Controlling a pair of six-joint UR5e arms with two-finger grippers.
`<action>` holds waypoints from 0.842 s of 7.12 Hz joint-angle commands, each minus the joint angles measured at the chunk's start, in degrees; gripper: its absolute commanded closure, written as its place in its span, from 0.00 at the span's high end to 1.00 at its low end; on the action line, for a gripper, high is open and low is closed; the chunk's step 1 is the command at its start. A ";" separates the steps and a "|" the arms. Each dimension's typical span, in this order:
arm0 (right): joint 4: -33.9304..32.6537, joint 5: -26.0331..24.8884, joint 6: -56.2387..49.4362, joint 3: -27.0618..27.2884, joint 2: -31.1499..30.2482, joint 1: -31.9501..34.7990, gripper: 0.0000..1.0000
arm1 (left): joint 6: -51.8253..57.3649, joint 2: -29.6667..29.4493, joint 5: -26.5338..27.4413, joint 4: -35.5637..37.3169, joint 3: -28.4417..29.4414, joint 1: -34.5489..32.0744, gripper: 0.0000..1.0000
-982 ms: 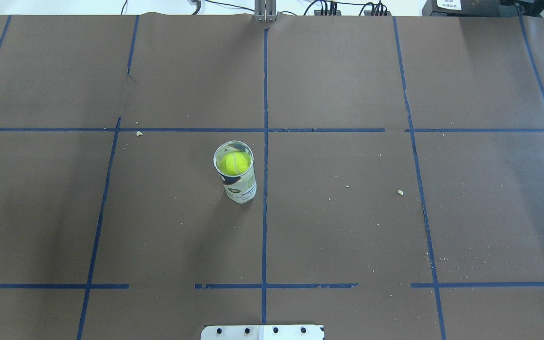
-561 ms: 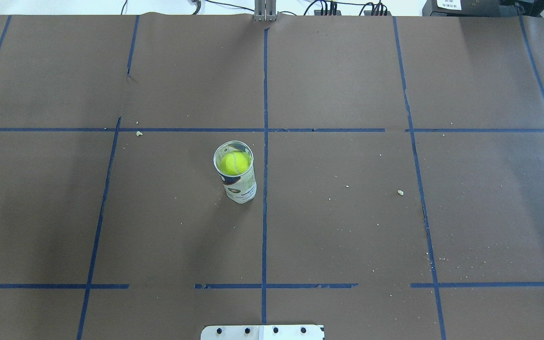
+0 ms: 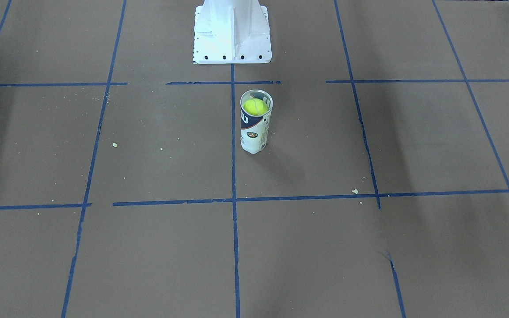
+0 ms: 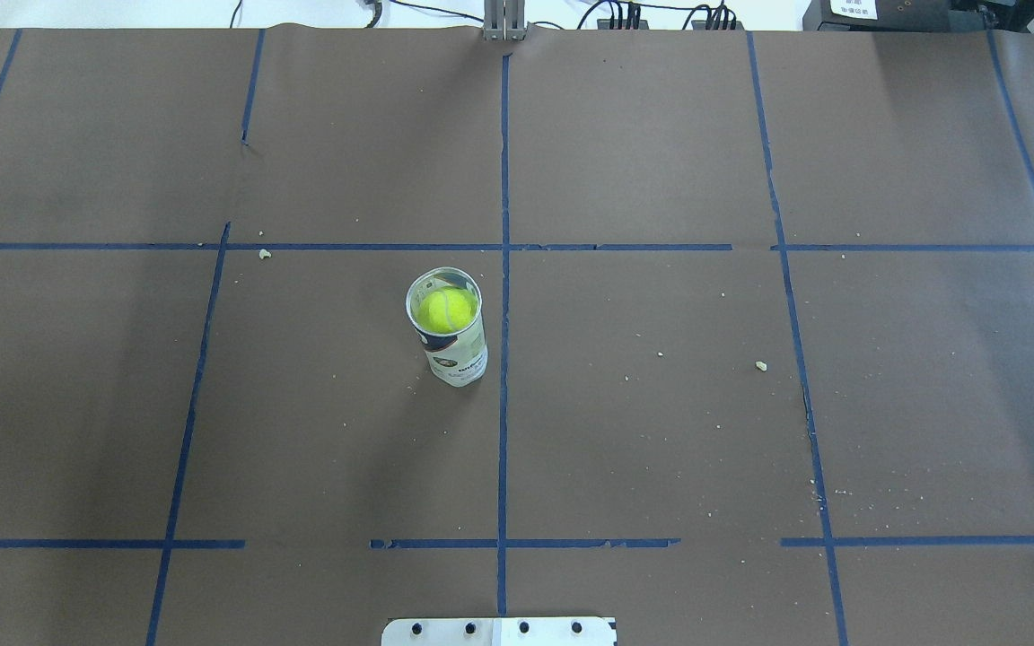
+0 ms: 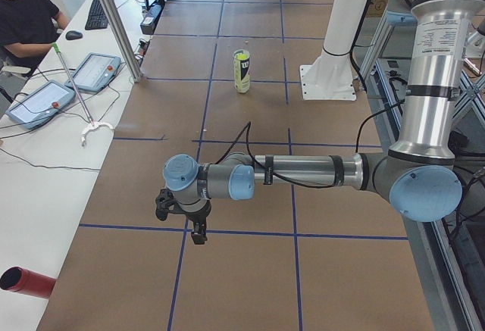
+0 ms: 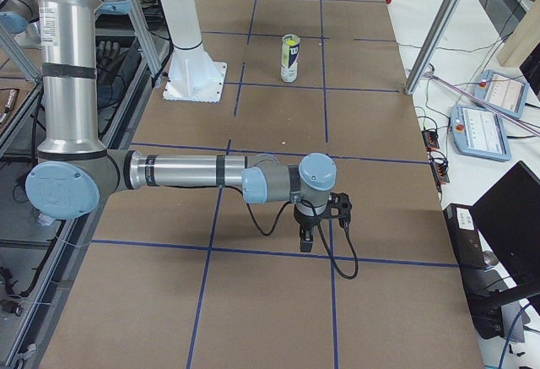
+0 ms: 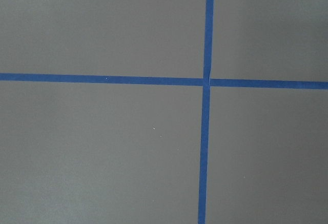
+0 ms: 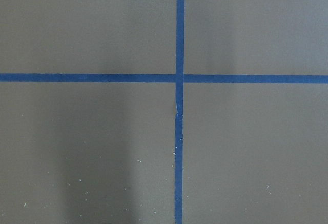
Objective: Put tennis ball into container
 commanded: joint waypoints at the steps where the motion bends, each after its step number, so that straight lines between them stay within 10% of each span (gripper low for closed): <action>1: 0.00 0.00 0.00 0.00 0.00 0.00 1.00 | 1.79 1.77 -0.22 0.12 -1.90 -0.16 1.00; 6: 0.00 0.00 0.00 0.00 0.00 0.00 1.00 | 1.71 4.51 -0.22 0.29 -5.79 -0.25 1.00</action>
